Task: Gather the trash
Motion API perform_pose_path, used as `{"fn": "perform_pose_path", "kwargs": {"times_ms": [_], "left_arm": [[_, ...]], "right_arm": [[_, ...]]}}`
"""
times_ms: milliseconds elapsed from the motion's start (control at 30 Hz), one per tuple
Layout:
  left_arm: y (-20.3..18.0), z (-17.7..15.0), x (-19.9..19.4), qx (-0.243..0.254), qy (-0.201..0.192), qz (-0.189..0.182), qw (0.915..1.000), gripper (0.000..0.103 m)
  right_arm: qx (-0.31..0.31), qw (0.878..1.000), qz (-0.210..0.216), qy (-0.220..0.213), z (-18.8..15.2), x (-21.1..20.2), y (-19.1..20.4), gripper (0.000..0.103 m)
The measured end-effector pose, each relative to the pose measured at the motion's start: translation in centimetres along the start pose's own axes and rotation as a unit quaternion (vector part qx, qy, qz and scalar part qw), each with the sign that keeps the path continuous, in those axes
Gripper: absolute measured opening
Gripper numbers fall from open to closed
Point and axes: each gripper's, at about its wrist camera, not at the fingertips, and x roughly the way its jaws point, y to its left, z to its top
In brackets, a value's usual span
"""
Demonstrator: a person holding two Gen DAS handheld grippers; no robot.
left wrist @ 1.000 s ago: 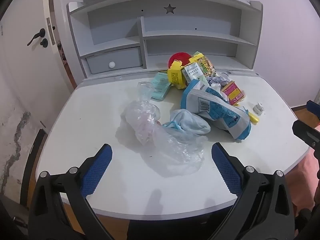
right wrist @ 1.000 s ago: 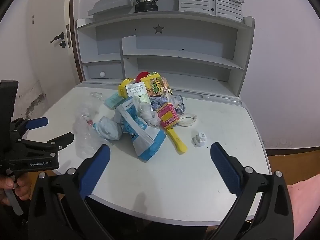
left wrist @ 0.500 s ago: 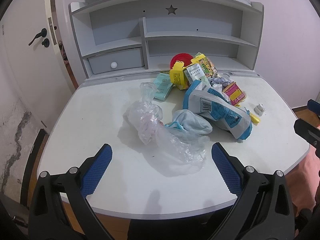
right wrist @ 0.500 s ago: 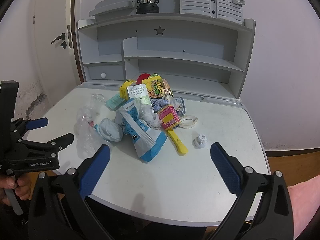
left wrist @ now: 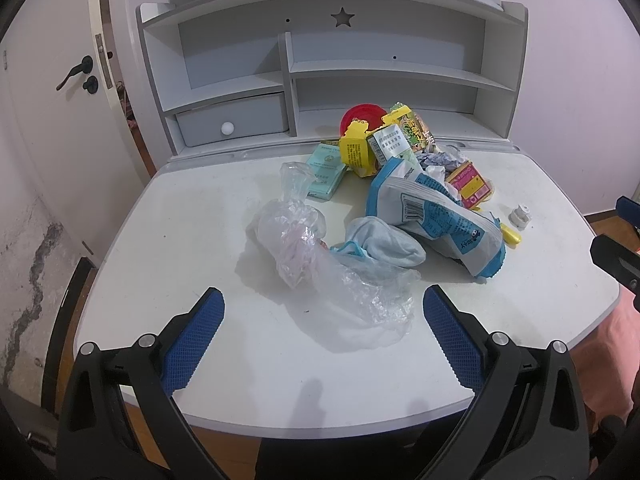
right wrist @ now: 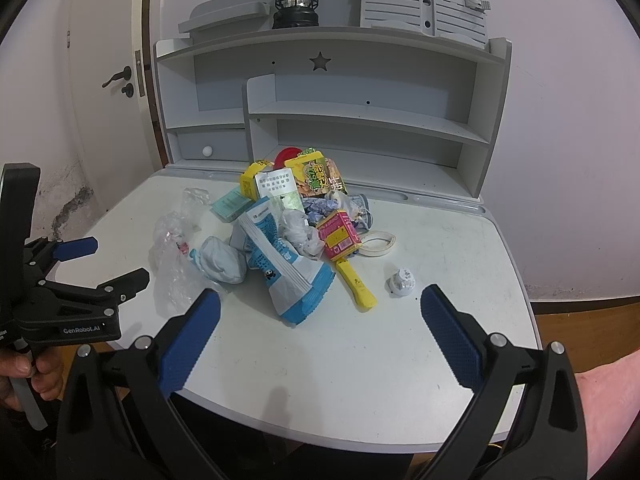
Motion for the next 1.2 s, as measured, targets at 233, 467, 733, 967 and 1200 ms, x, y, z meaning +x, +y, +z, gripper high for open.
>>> {"fn": "perform_pose_path", "kwargs": {"times_ms": [233,467,733,967,1200], "left_arm": [[0.02,-0.03,0.04,0.0,-0.001,0.0,1.0,0.097],[-0.04,-0.07,0.08,0.001,-0.001,0.0,1.0,0.097],[-0.07,-0.01,0.0,0.002,0.0,0.001,1.0,0.097],[-0.08,-0.03,0.02,0.002,0.0,0.002,1.0,0.097],[-0.04,-0.05,0.01,0.002,0.0,0.001,1.0,0.097]], "right_arm": [[0.0,1.0,0.0,0.0,-0.05,0.0,-0.05,0.097],[-0.002,1.0,0.001,-0.002,0.07,-0.09,0.13,0.097],[-0.003,1.0,0.002,-0.002,0.02,-0.05,0.11,0.097],[-0.003,1.0,0.002,-0.003,0.05,-0.05,0.24,0.097],[-0.003,1.0,0.002,-0.003,0.02,-0.05,0.32,0.097]]}}
